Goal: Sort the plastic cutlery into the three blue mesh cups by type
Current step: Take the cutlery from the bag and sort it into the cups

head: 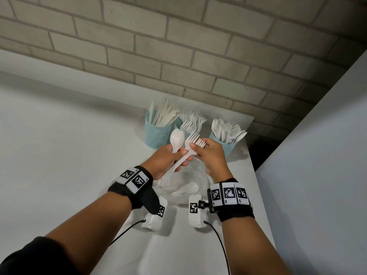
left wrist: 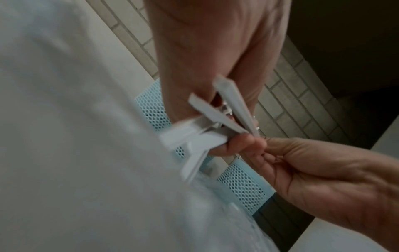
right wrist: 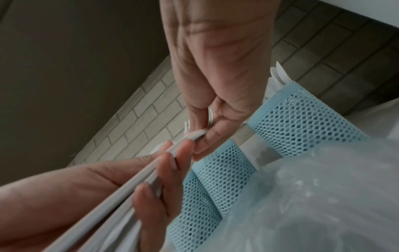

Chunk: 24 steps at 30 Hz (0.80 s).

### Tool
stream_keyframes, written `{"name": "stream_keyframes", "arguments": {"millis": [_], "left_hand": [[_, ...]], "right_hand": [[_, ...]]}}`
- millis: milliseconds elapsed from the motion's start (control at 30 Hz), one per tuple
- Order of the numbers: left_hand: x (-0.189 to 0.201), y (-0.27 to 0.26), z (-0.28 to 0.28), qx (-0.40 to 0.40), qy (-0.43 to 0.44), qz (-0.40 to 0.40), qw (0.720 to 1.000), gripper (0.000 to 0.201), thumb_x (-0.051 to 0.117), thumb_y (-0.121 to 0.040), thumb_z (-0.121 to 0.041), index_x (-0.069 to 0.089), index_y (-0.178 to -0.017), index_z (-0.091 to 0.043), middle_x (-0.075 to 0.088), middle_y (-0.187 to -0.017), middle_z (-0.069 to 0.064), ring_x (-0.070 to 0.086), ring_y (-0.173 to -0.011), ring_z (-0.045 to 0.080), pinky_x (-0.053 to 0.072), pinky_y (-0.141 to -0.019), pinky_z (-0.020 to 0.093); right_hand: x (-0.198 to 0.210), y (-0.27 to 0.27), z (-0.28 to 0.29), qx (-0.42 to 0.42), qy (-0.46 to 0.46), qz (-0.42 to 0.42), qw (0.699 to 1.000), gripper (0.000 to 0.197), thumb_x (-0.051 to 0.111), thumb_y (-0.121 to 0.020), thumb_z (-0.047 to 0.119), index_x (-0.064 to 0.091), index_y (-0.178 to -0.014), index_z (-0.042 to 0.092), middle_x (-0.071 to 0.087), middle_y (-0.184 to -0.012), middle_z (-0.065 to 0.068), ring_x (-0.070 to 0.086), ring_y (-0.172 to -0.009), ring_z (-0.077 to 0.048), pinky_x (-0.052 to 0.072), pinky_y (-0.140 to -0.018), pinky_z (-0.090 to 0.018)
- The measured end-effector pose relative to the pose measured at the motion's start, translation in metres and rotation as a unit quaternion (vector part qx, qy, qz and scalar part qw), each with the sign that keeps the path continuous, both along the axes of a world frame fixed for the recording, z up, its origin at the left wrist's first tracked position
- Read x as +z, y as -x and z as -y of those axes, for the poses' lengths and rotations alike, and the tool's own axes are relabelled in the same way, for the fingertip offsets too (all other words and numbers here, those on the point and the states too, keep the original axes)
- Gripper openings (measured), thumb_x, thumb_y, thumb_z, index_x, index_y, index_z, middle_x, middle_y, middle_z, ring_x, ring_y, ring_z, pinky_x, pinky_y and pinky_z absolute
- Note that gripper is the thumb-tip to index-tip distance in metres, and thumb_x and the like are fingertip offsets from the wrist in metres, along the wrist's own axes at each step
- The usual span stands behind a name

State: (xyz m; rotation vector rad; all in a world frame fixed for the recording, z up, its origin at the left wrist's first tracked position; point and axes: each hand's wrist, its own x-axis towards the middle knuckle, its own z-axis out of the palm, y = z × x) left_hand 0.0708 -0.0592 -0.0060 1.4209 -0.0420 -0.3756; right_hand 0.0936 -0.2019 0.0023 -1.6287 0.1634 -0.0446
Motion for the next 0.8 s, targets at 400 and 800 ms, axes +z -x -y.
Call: {"name": "stream_keyframes", "arguments": {"millis": [400,800], "left_hand": [[0.028,-0.006,-0.004,0.009,-0.003,0.055,0.998,0.018,0.043,-0.099,-0.021,0.058,-0.108,-0.014,0.069,-0.085,0.005,0.067,-0.062,0.009,0.051,-0.054,0.016],[0.024,-0.019,-0.006,0.047,-0.08,0.025,0.995,0.02,0.04,-0.1,-0.03,0.054,-0.098,-0.015,0.054,-0.072,-0.002,0.038,-0.053,0.007,0.029,-0.045,0.014]], "right_hand": [[0.043,-0.027,-0.004,0.022,0.052,0.021,0.998,0.027,0.062,-0.086,0.004,0.057,-0.113,0.005,0.067,-0.097,-0.012,0.067,-0.084,-0.026,0.057,-0.079,-0.038],[0.105,-0.08,-0.005,-0.18,0.086,0.312,0.929,0.022,0.055,-0.087,0.004,0.052,-0.081,0.025,0.063,-0.076,0.001,0.065,-0.071,-0.015,0.055,-0.075,-0.031]]}}
